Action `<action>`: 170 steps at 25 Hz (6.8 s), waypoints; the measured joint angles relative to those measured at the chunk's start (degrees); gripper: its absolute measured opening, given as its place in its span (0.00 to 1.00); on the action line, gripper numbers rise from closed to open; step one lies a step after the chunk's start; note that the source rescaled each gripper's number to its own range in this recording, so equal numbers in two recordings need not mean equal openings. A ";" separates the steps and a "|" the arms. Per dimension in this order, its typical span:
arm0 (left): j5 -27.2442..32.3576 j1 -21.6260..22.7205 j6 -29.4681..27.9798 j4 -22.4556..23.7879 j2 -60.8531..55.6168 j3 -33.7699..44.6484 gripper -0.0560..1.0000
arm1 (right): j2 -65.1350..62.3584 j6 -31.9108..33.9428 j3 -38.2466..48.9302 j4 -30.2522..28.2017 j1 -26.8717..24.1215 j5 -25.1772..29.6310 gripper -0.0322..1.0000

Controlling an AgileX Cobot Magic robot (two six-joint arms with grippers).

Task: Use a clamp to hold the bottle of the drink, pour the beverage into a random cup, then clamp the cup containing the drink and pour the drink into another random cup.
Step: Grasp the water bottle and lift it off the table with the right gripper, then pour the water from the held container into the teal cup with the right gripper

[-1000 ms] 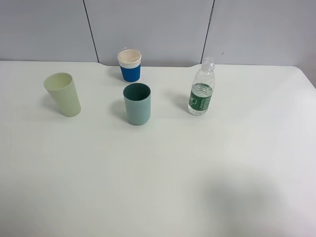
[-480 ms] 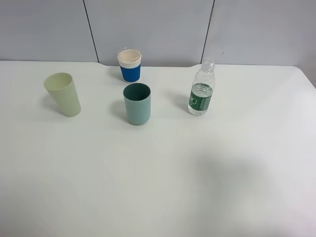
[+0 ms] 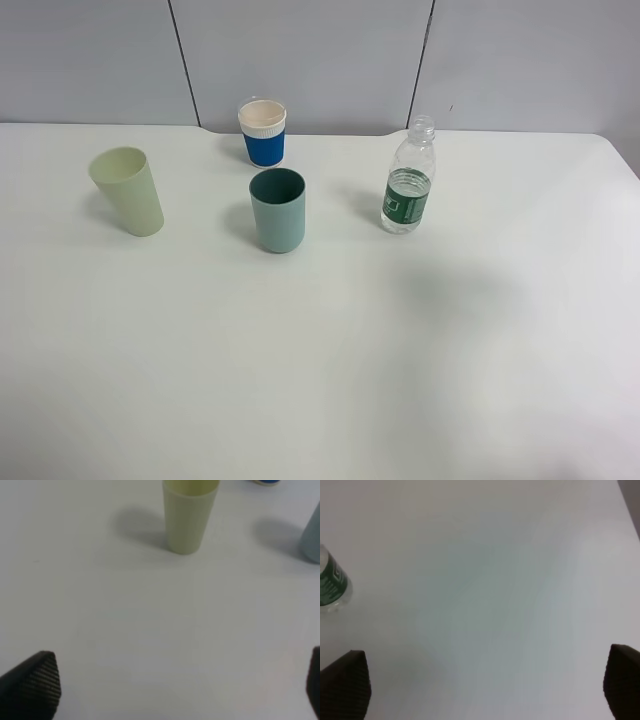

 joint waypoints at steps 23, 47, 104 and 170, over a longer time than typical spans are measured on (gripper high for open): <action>0.00 0.00 0.00 0.00 0.00 0.00 1.00 | 31.49 1.79 0.00 1.04 15.33 -23.81 1.00; 0.00 0.00 0.00 0.00 0.00 0.00 1.00 | 52.94 2.78 5.56 -4.54 15.69 -56.92 1.00; 0.00 0.00 0.00 0.00 0.00 0.00 1.00 | 80.01 -7.06 -3.01 -7.10 15.69 -96.10 0.46; 0.00 0.00 0.00 0.00 0.00 0.00 1.00 | 65.49 -30.19 -21.16 -3.46 31.24 -53.52 0.03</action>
